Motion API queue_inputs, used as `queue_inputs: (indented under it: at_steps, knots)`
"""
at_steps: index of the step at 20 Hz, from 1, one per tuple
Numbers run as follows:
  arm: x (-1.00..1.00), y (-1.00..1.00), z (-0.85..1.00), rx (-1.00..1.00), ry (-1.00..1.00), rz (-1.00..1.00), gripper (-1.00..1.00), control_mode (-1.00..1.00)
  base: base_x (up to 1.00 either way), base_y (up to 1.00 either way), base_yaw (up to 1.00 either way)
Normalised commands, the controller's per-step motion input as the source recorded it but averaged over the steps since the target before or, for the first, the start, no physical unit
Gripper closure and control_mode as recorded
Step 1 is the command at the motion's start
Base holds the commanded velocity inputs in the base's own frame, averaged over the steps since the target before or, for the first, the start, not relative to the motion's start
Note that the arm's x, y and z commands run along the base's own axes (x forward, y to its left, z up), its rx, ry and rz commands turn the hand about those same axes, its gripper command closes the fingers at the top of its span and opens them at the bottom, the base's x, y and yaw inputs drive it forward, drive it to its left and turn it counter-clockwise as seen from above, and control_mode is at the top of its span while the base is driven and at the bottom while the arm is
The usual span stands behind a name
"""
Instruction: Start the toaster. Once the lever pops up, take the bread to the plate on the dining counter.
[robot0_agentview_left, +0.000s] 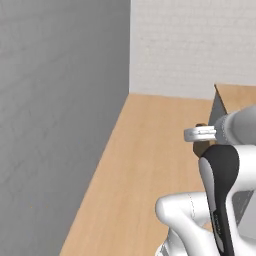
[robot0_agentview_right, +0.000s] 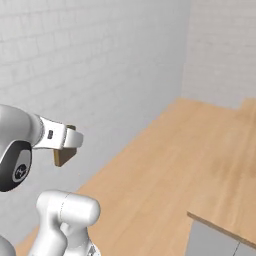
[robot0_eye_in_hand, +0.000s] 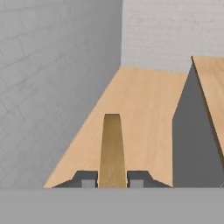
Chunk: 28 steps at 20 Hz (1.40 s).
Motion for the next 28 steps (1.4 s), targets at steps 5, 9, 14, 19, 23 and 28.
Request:
queue_inputs:
  at_steps: [5, 9, 14, 19, 23, 28]
  knots:
    - [0.00, 0.00, 0.00, 0.00, 0.00, 0.00, 1.00, 1.00, 0.95, 0.20, -0.41]
    - [0.00, 0.00, 0.00, 0.00, 0.00, 0.00, 1.00, 1.00, 1.00, 0.07, -0.36]
    - [0.00, 0.00, 0.00, 0.00, 0.00, 0.00, 1.00, 1.00, 1.00, 0.15, -0.34]
    - [0.00, 0.00, 0.00, 0.00, 0.00, 0.00, 1.00, 1.00, 1.00, 0.25, -0.34]
    - [0.00, 0.00, 0.00, 0.00, 0.00, 0.00, 1.00, 1.00, 1.00, 0.25, -0.31]
    - [0.00, 0.00, 0.00, 0.00, 0.00, 0.00, 1.00, 1.00, 1.00, 0.27, -0.29]
